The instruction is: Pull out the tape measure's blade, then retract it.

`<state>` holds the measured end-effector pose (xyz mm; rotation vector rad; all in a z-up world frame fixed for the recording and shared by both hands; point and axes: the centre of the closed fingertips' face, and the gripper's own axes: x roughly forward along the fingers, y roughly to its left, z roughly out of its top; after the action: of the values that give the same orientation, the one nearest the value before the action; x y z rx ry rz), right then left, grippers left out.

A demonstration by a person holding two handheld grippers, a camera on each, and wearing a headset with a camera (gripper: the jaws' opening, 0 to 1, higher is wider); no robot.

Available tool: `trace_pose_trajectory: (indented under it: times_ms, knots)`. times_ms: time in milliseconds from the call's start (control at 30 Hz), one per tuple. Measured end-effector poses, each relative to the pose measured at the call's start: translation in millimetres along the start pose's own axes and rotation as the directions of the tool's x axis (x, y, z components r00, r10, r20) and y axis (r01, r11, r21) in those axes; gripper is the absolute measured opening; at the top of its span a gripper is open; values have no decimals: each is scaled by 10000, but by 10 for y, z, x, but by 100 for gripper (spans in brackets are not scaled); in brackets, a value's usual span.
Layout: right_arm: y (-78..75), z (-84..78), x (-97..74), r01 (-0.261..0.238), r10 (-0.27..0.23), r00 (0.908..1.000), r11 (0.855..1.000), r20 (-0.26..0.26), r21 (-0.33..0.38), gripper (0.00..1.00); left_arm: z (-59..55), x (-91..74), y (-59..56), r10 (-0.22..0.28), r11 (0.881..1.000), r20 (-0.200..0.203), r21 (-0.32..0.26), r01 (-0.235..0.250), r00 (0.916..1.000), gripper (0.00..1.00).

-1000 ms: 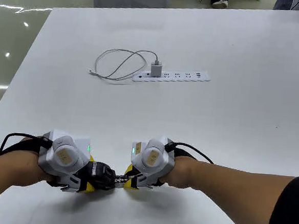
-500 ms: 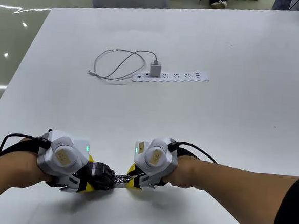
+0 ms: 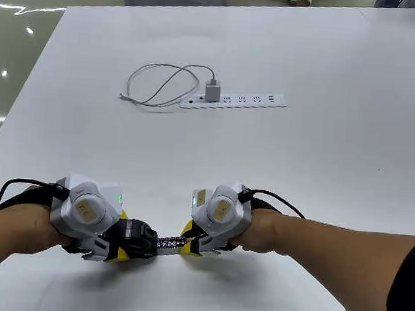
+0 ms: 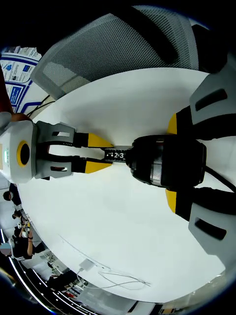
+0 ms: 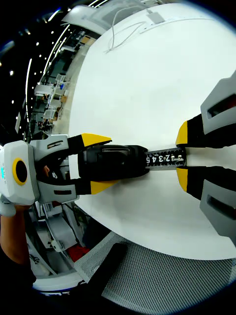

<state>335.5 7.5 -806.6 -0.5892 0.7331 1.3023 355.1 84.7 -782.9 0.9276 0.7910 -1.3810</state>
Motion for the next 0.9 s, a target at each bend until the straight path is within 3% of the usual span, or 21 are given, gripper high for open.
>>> trace_pose_trajectory:
  times_ms: [900]
  knots:
    - [-36, -121, -102, 41, -40, 9999, 10000, -161, 25, 9, 0, -9, 11, 100, 9999, -20, -100, -100, 9999, 32]
